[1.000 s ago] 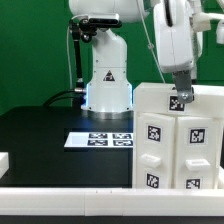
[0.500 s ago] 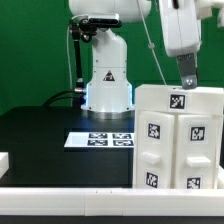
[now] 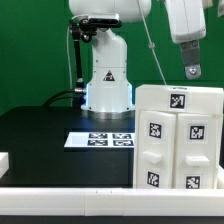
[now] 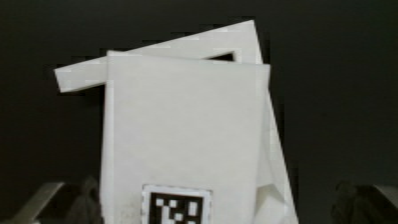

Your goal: Assemble cabinet

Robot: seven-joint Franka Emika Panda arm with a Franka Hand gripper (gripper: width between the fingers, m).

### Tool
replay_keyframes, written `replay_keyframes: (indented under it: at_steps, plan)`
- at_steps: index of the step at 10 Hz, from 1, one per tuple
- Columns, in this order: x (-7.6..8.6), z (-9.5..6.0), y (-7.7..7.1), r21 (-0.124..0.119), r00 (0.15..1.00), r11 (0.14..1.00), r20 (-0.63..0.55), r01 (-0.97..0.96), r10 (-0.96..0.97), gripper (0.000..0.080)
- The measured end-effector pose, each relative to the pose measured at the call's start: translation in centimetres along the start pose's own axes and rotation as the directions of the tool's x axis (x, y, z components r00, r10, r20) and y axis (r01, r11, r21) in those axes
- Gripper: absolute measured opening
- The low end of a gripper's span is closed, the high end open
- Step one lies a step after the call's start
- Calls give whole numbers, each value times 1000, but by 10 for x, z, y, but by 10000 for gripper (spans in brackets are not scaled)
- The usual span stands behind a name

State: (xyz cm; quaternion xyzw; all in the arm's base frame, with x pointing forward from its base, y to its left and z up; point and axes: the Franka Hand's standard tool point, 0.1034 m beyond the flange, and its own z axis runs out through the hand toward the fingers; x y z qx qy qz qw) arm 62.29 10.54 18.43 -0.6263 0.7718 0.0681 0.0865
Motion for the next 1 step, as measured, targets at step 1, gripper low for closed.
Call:
replay_keyframes:
  at_steps: [1]
  plan:
    - [0, 0, 0, 0, 1000, 1000, 0, 1, -1, 649]
